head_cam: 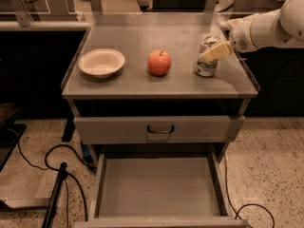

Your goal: Place 7up can into middle drawer

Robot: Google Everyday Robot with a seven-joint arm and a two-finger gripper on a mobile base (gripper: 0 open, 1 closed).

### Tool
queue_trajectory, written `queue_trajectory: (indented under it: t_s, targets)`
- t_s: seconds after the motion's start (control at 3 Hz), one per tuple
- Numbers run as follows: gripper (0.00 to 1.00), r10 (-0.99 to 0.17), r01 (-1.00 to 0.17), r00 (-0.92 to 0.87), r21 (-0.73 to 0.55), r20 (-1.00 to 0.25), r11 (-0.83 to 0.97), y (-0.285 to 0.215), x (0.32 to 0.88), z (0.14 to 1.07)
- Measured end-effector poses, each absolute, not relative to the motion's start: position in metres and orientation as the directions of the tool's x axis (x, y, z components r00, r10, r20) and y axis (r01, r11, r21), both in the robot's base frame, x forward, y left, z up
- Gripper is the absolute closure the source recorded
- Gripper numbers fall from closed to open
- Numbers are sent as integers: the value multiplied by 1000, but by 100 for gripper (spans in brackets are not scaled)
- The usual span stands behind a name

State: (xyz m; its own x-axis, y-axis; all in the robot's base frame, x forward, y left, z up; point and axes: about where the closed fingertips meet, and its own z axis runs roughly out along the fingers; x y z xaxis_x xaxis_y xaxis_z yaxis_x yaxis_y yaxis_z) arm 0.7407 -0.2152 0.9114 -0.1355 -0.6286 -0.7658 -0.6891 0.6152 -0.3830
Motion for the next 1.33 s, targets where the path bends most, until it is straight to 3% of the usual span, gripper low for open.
queue_trajectory:
  t_s: [1.0,1.33]
  targets:
    - [90,-629,-689,-135,-383,-766,615,-215,741,911]
    - [100,-629,-689,-135,-383,-766,615,-215,741,911]
